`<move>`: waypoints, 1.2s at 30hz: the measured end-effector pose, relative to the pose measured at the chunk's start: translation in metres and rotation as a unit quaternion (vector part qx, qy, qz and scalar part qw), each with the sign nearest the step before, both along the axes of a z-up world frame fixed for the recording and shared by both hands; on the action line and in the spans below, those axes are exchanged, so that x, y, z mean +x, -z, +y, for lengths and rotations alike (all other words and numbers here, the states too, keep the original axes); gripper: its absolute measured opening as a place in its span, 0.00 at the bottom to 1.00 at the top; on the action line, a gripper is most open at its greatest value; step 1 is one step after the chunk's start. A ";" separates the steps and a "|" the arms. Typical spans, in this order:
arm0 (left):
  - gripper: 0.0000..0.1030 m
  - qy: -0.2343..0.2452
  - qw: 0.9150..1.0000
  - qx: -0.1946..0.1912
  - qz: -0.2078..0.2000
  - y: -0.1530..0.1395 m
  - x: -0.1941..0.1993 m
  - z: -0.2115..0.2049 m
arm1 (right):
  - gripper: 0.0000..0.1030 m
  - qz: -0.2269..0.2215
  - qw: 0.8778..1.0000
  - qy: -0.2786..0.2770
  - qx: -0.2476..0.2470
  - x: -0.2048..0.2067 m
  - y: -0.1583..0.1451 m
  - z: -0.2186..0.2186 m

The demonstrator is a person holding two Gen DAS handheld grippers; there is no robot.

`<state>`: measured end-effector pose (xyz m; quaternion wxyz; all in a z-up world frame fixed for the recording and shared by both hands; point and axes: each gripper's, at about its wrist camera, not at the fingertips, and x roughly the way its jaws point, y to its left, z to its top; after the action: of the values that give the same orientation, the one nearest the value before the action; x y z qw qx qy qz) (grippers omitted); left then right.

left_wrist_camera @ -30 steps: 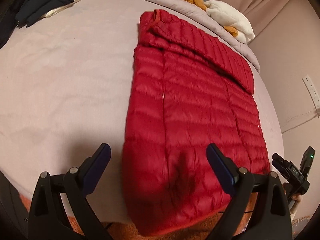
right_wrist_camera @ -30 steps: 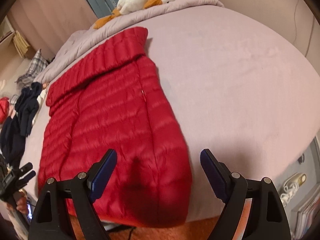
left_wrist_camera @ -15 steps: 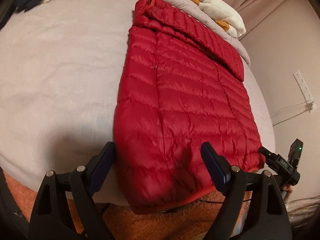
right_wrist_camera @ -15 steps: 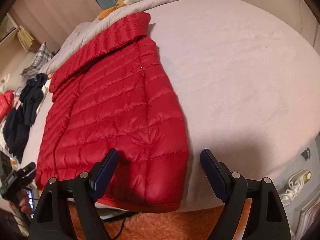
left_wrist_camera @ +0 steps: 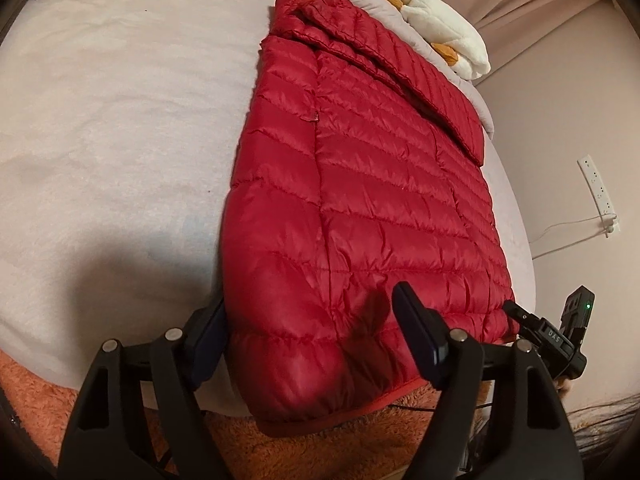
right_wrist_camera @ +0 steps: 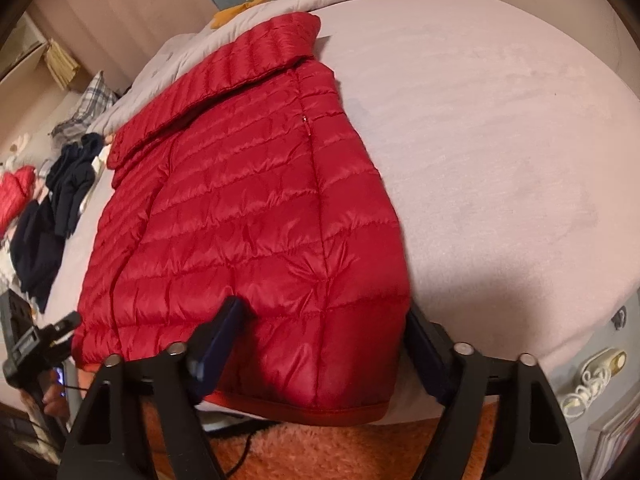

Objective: Fold large clothes
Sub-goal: 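Open the left tool and bring both tools to the jacket hem, then grasp the jacket hem with both tools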

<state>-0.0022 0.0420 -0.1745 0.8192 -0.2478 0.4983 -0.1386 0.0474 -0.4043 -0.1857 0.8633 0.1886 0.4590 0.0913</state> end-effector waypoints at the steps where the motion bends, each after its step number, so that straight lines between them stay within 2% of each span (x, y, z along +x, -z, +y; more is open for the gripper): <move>1: 0.75 0.000 1.000 -0.001 0.000 0.001 0.000 0.000 | 0.74 0.000 1.000 0.001 0.003 0.000 0.001 -0.001; 8: 0.72 0.000 1.000 -0.006 -0.008 0.003 0.001 -0.001 | 0.61 -0.009 1.000 -0.003 0.007 0.001 0.003 0.001; 10: 0.60 -0.002 1.000 0.000 -0.008 0.003 0.001 -0.003 | 0.54 -0.012 1.000 -0.004 0.011 0.001 0.003 0.001; 12: 0.52 -0.006 1.000 0.007 -0.008 0.004 0.000 -0.004 | 0.49 -0.015 1.000 -0.007 0.016 0.001 0.003 0.001; 16: 0.25 -0.004 1.000 0.002 -0.004 0.004 -0.001 -0.010 | 0.29 -0.020 0.999 -0.018 0.032 -0.002 0.003 0.002; 18: 0.18 -0.008 1.000 0.000 -0.012 0.002 -0.002 -0.011 | 0.23 -0.023 0.999 -0.021 0.041 -0.002 0.002 0.003; 22: 0.14 -0.009 0.999 0.014 -0.032 -0.013 -0.005 -0.014 | 0.16 -0.042 0.998 -0.031 0.025 -0.005 -0.012 0.010; 28: 0.12 -0.014 0.997 0.009 -0.078 -0.051 -0.011 -0.013 | 0.15 -0.090 0.994 -0.040 0.042 -0.012 -0.044 0.008; 32: 0.12 -0.006 0.993 0.025 -0.112 -0.075 -0.018 -0.019 | 0.14 -0.123 0.989 -0.049 0.058 -0.018 -0.062 0.006; 36: 0.11 -0.002 0.990 0.032 -0.140 -0.099 -0.022 -0.022 | 0.14 -0.154 0.985 -0.061 0.053 -0.025 -0.082 0.006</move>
<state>-0.0244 0.0199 -0.0758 0.8885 -0.2007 0.3824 -0.1548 0.0227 -0.3982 -0.1041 0.9053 0.1897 0.3258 0.1959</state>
